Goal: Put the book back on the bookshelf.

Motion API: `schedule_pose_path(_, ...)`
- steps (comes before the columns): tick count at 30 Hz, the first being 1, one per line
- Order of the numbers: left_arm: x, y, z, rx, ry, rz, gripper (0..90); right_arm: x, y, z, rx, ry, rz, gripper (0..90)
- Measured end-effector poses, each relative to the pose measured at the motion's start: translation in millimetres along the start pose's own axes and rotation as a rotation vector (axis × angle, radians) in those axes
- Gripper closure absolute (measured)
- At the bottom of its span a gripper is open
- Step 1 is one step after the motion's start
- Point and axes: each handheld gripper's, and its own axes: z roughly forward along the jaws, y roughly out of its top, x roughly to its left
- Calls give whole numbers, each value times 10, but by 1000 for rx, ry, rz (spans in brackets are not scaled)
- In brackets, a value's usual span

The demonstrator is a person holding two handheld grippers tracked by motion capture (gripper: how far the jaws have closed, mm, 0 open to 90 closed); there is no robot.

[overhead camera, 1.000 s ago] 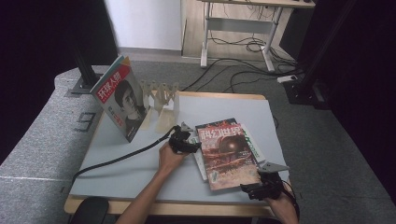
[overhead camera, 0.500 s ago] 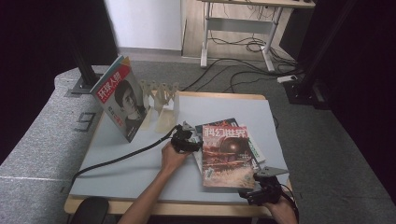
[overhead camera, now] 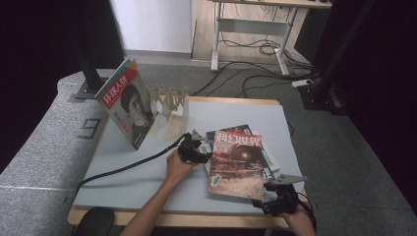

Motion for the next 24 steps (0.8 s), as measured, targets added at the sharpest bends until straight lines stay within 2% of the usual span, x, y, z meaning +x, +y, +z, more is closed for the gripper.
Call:
schedule_pose_path(1,0,0,0,0,0,0,249,0,0,0,0,0,0,97)
schedule_pose_path(2,-57,-26,-51,0,-13,22,245,-42,23,-18,-4,-30,3,103)
schedule_pose_path(3,-57,-26,-51,0,-13,22,242,-42,23,-18,-4,-30,3,103)
schedule_pose_path(4,-110,-63,-101,-16,-43,26,242,-97,49,-22,-5,-60,9,116)
schedule_pose_path(5,-110,-63,-101,-16,-43,26,241,-97,49,-22,-5,-60,9,116)
schedule_pose_path(7,-145,-114,-154,-27,-77,17,240,-166,76,-13,-4,-85,22,127)
schedule_pose_path(8,-185,-171,-201,-30,-94,24,238,-237,106,1,-7,-106,40,127)
schedule_pose_path(9,-185,-171,-201,-30,-94,24,228,-237,106,1,-7,-106,40,127)
schedule_pose_path(10,-247,-223,-247,-27,-104,47,225,-302,142,19,-12,-117,51,127)
schedule_pose_path(12,-303,-273,-297,-40,-129,50,215,-357,187,41,-9,-137,55,127)
schedule_pose_path(13,-303,-273,-297,-40,-129,50,213,-380,212,55,-8,-146,59,127)
schedule_pose_path(15,-387,-352,-363,-52,-163,67,200,-428,264,84,-7,-156,61,126)
schedule_pose_path(19,-456,-443,-403,-41,-173,96,182,-491,345,139,-4,-177,59,120)
schedule_pose_path(20,-519,-499,-424,-33,-175,127,167,-531,402,181,-2,-184,57,101)
schedule_pose_path(24,-600,-559,-458,-38,-205,141,164,-605,488,252,-3,-195,56,90)
